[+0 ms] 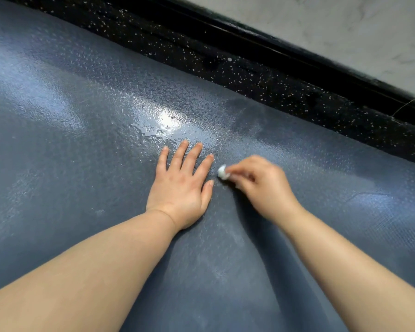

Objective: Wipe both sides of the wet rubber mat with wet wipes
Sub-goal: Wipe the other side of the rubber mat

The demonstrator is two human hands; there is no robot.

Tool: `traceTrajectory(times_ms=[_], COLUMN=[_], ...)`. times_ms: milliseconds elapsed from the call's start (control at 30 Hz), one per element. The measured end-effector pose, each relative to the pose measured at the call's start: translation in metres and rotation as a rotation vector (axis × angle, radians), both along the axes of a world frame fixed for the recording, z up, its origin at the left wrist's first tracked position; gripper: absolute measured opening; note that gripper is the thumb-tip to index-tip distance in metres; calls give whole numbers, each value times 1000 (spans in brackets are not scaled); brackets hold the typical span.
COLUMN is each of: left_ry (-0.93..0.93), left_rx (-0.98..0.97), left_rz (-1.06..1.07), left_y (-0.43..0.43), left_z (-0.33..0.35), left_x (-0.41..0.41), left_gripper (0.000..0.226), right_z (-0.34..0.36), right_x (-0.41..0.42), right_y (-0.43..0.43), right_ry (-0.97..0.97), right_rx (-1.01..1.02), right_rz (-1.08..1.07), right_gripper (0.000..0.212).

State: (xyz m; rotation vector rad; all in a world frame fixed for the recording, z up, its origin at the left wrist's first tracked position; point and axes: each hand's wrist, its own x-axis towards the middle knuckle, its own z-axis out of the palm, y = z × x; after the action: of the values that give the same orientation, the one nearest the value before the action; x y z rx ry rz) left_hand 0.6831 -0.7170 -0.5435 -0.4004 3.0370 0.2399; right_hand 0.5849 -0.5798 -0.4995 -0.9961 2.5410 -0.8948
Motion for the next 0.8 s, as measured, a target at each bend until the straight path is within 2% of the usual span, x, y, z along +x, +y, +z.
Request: traceTrajectory(times_ms=[100, 167, 300, 533, 667, 733, 800], left_ry=[12, 10, 28, 20, -3, -14, -29], left_rx=[-4, -6, 0, 10, 17, 42, 78], left_rz=[4, 1, 3, -8, -15, -21, -31], left_y=[0, 0, -1, -1, -1, -2, -5], left_z=[-2, -3, -3, -3, -3, -3, -2], left_x=[1, 1, 1, 1, 1, 0, -1], left_gripper=[57, 58, 57, 57, 56, 56, 55], right_z=[2, -3, -20, -17, 0, 8, 10], right_x=[-50, -76, -71, 74, 112, 90, 54], right_y=[-10, -14, -12, 21, 44, 40, 27], right_ry=[68, 91, 88, 150, -70, -98, -17], right_rx=[-56, -35, 67, -20, 62, 12, -4], right_rz=[-284, -393, -388, -95, 130, 42, -236], right_gripper=[15, 17, 17, 10, 11, 11, 14])
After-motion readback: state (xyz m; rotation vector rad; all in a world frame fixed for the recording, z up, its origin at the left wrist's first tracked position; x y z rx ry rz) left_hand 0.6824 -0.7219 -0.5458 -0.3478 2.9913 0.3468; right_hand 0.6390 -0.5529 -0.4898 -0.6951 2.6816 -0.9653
